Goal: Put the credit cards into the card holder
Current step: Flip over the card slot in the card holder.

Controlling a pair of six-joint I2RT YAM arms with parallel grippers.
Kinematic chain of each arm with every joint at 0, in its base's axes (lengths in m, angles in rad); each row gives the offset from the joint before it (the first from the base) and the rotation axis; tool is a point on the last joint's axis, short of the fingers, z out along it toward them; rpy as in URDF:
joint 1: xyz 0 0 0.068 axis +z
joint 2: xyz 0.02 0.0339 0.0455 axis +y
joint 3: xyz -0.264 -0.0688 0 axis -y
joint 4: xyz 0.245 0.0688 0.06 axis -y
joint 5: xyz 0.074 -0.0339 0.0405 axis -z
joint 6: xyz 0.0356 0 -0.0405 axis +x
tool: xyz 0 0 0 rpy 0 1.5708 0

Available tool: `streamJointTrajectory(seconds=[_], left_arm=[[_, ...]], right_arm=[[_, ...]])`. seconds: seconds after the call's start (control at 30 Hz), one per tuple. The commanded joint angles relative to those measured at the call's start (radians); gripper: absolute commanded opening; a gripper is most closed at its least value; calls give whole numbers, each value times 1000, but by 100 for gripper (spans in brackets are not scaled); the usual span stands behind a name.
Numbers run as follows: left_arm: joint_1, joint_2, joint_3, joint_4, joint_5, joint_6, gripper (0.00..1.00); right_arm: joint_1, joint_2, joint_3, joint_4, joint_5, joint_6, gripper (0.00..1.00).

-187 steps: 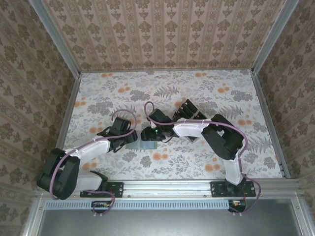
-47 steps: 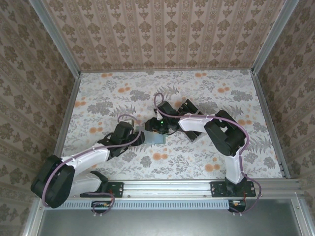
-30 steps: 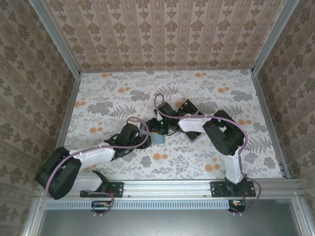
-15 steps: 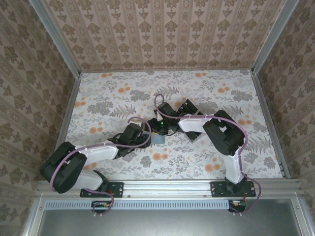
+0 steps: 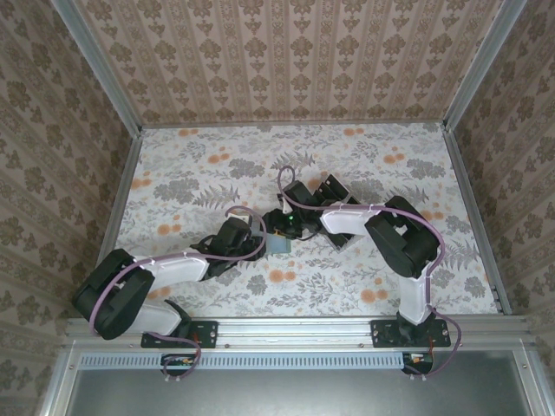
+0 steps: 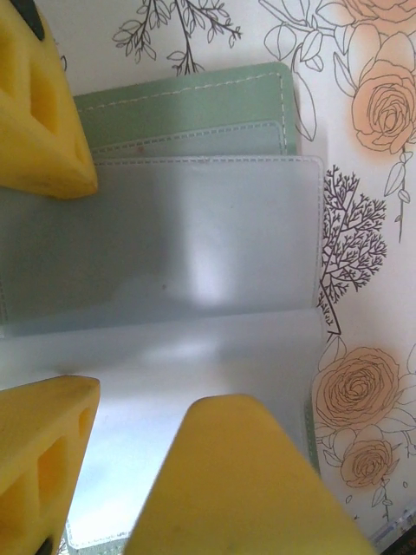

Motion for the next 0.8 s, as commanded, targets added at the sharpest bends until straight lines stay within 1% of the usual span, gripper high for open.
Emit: streamJointTrajectory(seconds=[0.0, 0.23, 0.37, 0.6, 0.77], left_arm=[[-4, 25, -25, -22, -19, -14, 60], [-4, 10, -27, -22, -14, -12, 60], [-3, -42, -28, -42, -14, -4, 63], [-5, -253, -55, -115, -54, -18, 68], [0, -388, -83, -157, -105, -46, 69]], right_arm=[[-2, -5, -3, -12, 16, -6, 54], [9, 33, 44, -18, -13, -7, 54], [22, 27, 67, -32, -18, -8, 54], [60, 16, 132, -71, -17, -10, 54], [92, 87, 223, -108, -13, -8, 54]])
